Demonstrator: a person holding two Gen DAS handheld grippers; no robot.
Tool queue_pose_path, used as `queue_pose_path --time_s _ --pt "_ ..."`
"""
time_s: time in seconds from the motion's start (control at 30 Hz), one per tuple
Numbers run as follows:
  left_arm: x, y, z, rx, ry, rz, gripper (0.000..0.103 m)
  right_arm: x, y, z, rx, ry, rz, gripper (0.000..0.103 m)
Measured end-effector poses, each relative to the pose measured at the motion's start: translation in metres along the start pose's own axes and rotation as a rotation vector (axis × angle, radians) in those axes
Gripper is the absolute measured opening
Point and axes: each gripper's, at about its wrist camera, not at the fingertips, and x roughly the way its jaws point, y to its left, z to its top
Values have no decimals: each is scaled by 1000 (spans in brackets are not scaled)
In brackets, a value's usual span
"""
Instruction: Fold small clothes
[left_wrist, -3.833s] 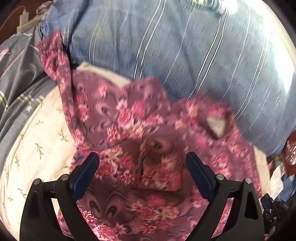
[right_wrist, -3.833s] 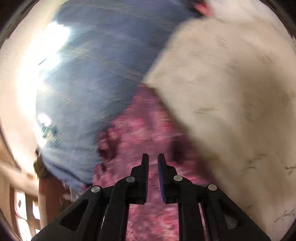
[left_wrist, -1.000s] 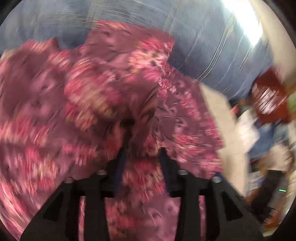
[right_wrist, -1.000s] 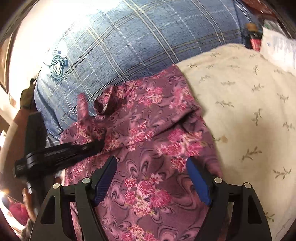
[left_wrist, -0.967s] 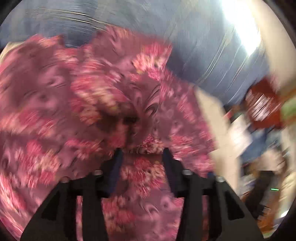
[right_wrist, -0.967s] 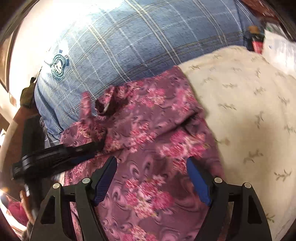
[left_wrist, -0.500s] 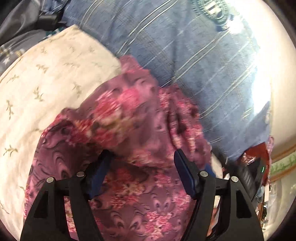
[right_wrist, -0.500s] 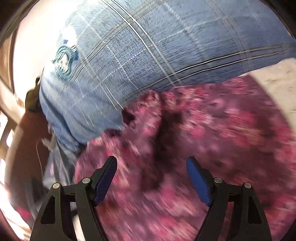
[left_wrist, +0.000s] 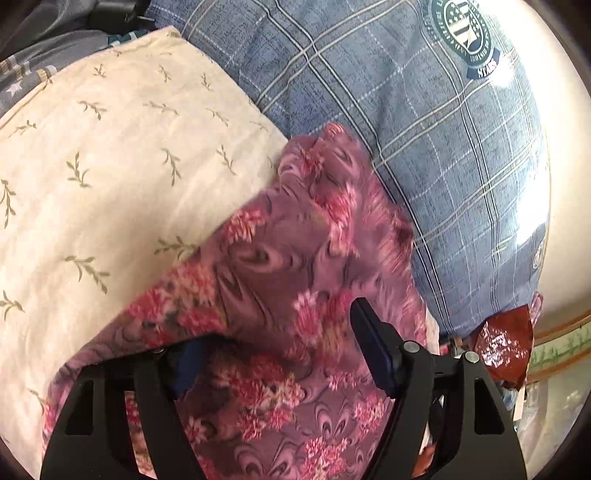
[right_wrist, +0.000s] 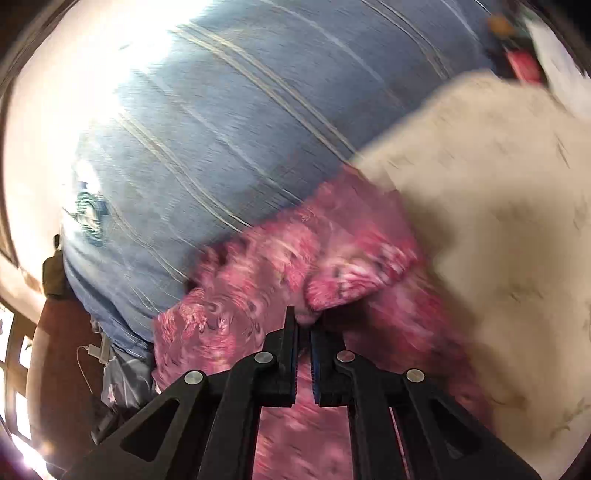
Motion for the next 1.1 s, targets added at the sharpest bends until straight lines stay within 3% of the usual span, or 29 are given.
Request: queue_pose_path --time_s 0.07,0.1,0.13,0.2,0.3,0.43,0.57,0.67,0.7,0.8,0.97,1.1 --pt "1 -2 1 8 -28 9 73 3 -8 -3 44 13 7 13" --pt "1 -3 1 15 -34 14 66 5 -10 -4 66 15 7 14" --pt "1 -6 1 23 -53 19 45 6 -8 -3 69 15 6 13" --pt "-3 -9 2 40 -80 35 22 -2 3 0 33 -14 41 7" --pt "-10 6 6 -19 -105 70 16 -17 9 3 -3 -60 93 7" --pt "-3 22 7 -70 -58 76 16 1 -3 -12 6 119 -47 13" --pt "-8 21 6 -60 -57 68 18 -21 13 -35 -45 166 -50 13" --pt "-7 13 2 -16 -64 64 32 -29 65 -35 -221 133 17 15" --pt "-7 9 1 12 -63 57 41 -21 87 -29 -291 142 41 21" --pt "-4 -1 -1 46 -71 63 48 32 170 -13 -525 201 75 46" --pt "-2 4 -1 50 -79 33 48 123 259 -6 -707 282 100 50" --pt "-1 4 0 59 -78 22 48 199 288 -15 -757 466 68 48"
